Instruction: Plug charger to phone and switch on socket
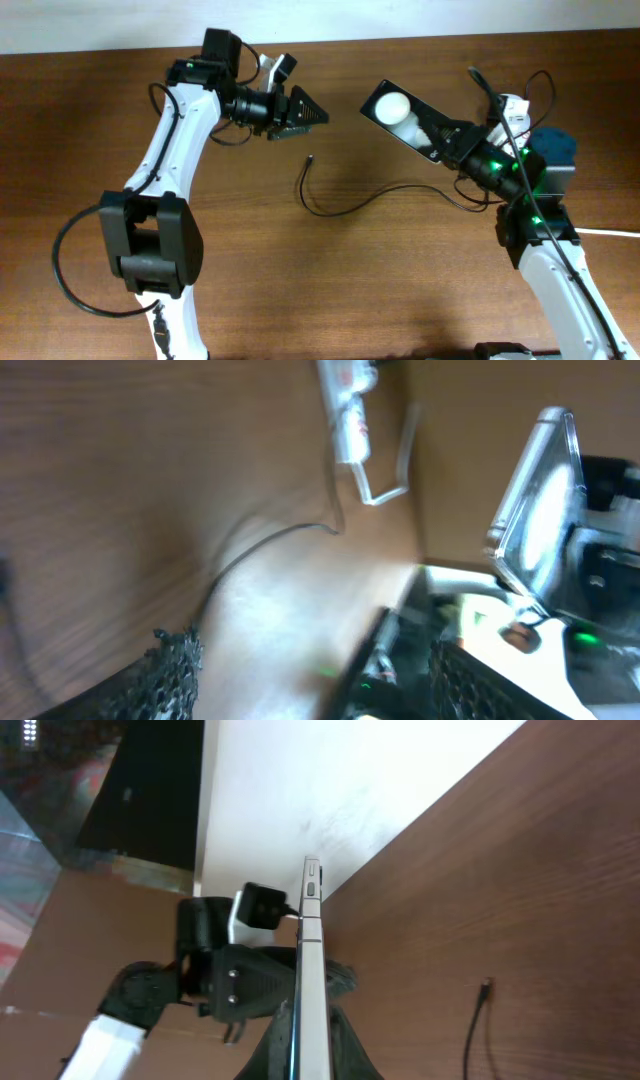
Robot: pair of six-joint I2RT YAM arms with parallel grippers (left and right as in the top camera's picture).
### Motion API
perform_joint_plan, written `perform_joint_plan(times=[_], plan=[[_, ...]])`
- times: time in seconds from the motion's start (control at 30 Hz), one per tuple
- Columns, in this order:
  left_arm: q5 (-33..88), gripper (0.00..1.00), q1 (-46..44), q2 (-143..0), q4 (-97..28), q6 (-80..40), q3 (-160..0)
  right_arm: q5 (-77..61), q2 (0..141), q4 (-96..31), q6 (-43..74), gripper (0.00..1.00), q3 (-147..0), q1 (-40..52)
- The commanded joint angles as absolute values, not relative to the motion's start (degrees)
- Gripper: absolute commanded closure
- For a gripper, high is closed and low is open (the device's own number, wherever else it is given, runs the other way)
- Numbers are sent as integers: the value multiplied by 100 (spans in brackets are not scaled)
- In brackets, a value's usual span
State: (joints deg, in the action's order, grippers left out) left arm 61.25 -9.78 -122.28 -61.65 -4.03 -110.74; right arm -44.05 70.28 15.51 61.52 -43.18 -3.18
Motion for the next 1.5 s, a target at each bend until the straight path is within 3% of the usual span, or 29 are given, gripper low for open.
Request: perform_joint_plan(times=[0.0, 0.1, 0.23, 0.37, 0.5, 0.7, 0.83, 1.07, 1.2, 1.33, 1.47], plan=[[7105, 23, -956, -12204, -6106, -296, -10847, -4209, 7216, 1968, 6543, 96, -4392, -14], [7708, 24, -956, -12204, -6084, -294, -10847, -3743, 7461, 2112, 6984, 96, -4392, 368], [7769, 24, -958, -12204, -6086, -296, -10847, -2630, 7924, 2495, 7861, 96, -4392, 1020], [7848, 24, -956, -12204, -6084, -296, -10847, -2285, 8283, 3308, 8300, 96, -4392, 1472], [7848, 25, -956, -12204, -5999, -438, -10847, -1763, 8305, 3328, 8890, 96, -4392, 1719], [7413, 25, -974, -12204, -4309, -2775, -10847, -923, 8305, 3371, 9225, 96, -4394, 2255], [7157, 26, -1026, -12204, -4045, -3264, -10847, -287, 8305, 3505, 9406, 96, -4399, 2467], [6737, 41, -1378, -12204, -2956, -4936, -10847, 873, 8311, 3664, 9548, 96, -4423, 2851], [6705, 53, -1450, -12204, -2853, -5098, -10847, 972, 8370, 3728, 9546, 96, -4471, 2849], [6700, 77, -1503, -12204, -2851, -5100, -10847, 1024, 8464, 3763, 9548, 96, -4515, 2849], [6604, 80, -1503, -12204, -2849, -5105, -10847, 987, 8503, 3846, 9703, 96, -4515, 2849]])
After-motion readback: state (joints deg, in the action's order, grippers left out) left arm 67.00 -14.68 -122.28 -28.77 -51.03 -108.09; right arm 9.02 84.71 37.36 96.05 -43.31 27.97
